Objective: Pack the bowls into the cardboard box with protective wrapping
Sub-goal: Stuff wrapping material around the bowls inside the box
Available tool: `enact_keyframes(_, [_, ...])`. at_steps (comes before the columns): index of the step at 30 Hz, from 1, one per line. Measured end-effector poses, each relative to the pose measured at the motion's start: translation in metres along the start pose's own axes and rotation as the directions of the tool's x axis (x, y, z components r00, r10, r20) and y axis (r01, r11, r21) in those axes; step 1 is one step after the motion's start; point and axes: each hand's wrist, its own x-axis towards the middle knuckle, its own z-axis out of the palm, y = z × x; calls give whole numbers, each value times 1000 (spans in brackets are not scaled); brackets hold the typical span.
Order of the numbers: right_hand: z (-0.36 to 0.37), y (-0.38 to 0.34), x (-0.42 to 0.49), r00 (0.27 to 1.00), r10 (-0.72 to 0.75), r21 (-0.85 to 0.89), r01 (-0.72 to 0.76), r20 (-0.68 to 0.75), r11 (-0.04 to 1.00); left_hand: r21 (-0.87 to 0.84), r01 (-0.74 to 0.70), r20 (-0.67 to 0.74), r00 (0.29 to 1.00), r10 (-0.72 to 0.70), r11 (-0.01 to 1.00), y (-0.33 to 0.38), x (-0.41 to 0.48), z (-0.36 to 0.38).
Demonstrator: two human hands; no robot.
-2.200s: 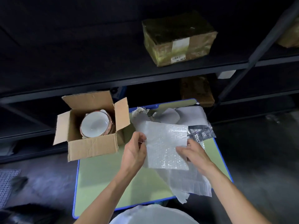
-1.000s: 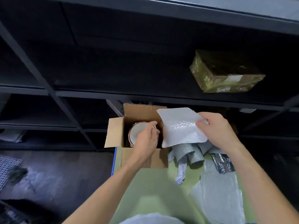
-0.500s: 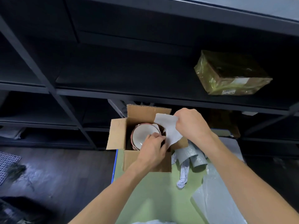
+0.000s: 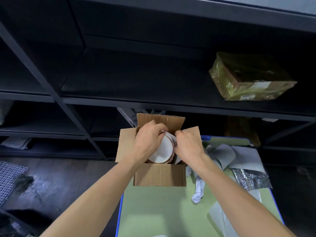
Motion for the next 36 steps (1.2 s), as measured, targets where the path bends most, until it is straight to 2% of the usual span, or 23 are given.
enact_keyframes(4, [10,4,-18,994,36,115,-24,-103,993,82,-37,-14,999,39,996,1,2,9])
enact_keyframes(13, [20,2,-23,991,131,74,-131,4,989,212,-125,29,992,122,969,1,12,15])
enact_keyframes(18, [21,-6,-16,990,143,46,-143,6,989,268,-165,58,986,155,949,3,17,14])
enact_keyframes(22, [25,-10,-15,987,159,25,-159,7,987,343,-148,73,989,130,928,-8,12,16])
enact_keyframes(29, [34,-9,-3,990,136,44,-134,-30,990,363,-141,65,990,126,921,-19,12,10])
enact_keyframes(36, [37,-11,4,992,127,48,-128,10,991,359,-121,79,992,99,926,-22,9,11])
